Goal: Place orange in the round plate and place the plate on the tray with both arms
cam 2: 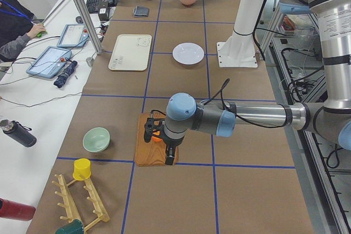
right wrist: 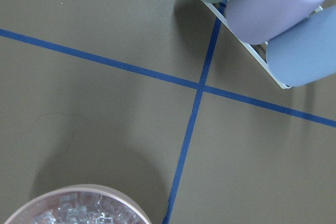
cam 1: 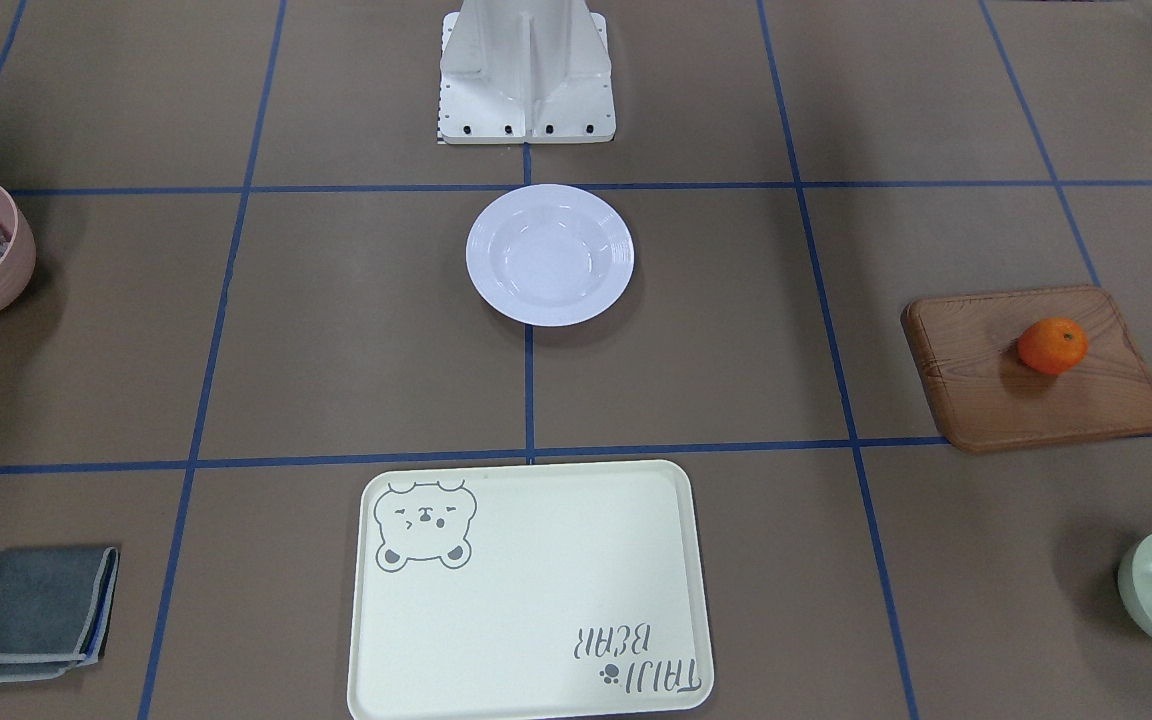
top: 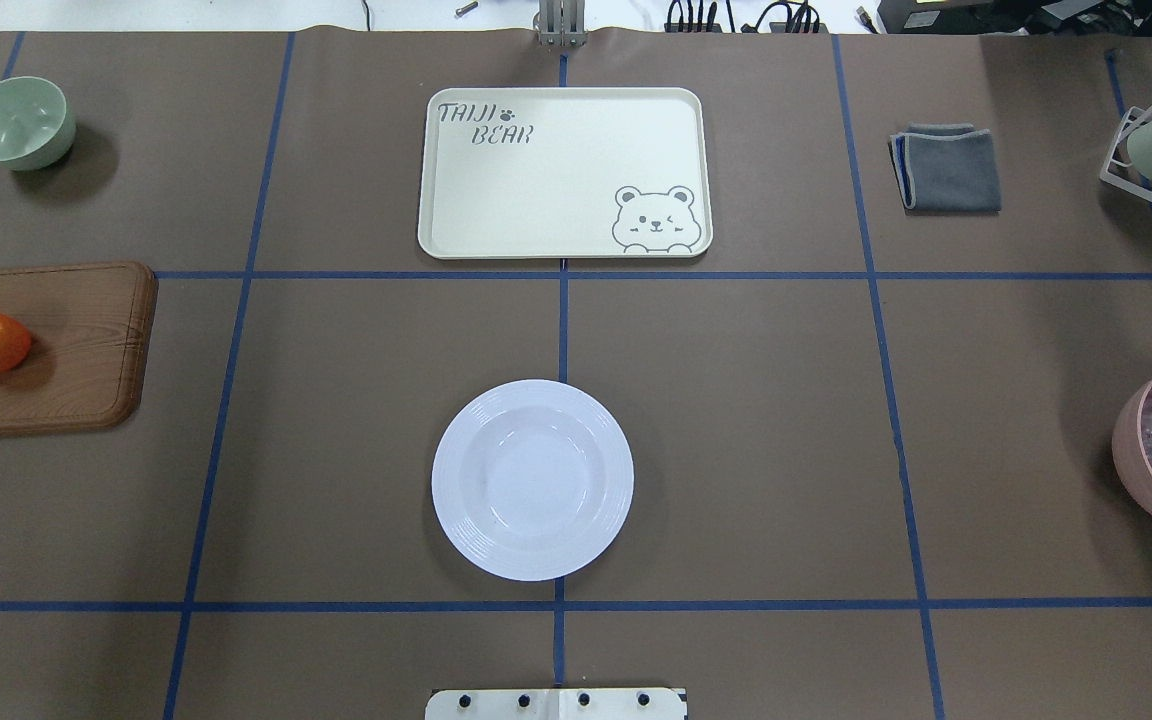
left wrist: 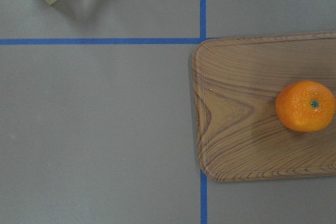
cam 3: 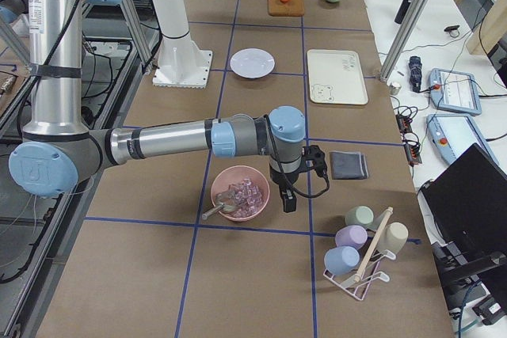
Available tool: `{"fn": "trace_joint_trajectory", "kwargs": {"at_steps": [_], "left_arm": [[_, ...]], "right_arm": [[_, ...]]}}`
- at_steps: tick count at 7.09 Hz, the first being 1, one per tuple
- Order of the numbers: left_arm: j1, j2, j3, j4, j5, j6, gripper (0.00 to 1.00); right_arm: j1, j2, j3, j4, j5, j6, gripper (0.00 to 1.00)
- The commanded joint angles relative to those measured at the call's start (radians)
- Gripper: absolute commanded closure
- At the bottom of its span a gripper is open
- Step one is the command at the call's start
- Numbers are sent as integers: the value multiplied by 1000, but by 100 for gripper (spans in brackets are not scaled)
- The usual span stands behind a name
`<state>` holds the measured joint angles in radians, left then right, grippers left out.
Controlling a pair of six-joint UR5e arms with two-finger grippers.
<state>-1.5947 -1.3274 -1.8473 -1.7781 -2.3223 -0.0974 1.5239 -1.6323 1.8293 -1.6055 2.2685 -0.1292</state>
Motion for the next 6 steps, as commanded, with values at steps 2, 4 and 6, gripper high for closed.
{"fn": "trace_joint_trajectory", "kwargs": {"at_steps": [2,4,6], "left_arm": [[-2,-154,52,-93,-8,-8,2],[-1,-150,55,-177,-11,2,2],[4,-150,80,-248,-9,-10,2]], "right_arm": [[1,6,-14,240,3,14,0],[1,8,-22,266,14,48,0],[-28,19,-16,311,54,130,0]]}}
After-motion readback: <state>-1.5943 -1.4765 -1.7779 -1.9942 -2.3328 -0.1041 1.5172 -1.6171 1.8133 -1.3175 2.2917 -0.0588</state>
